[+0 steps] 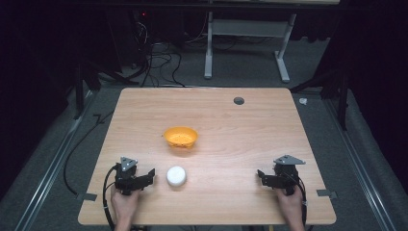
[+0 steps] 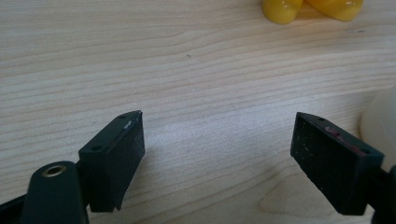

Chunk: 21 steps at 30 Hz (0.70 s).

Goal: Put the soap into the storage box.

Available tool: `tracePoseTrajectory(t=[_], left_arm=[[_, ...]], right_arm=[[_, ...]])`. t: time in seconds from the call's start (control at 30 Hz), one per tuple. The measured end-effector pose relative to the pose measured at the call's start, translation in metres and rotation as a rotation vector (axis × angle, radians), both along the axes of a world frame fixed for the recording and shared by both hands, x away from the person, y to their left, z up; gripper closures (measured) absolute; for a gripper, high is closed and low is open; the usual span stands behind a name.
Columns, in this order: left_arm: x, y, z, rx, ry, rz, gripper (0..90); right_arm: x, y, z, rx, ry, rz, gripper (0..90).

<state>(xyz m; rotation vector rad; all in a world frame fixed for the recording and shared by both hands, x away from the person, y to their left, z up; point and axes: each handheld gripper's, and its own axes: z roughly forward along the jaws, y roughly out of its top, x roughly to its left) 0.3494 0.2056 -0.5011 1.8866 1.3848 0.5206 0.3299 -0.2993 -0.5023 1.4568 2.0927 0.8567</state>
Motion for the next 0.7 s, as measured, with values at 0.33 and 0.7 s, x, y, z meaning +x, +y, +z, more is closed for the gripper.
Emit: tracePoseTrajectory(t=[0.33, 0.7], left_arm=[[-0.009, -0.005, 0.011, -0.030, -0.014, -0.049, 17.5], [-0.018, -0.015, 0.020, -0.041, -0.024, -0.113, 16.8]], right_arm=[[0.000, 0.000, 0.000, 0.000, 0.000, 0.000, 17.1], [0.000, 0.000, 0.000, -0.002, 0.000, 0.000, 17.1]])
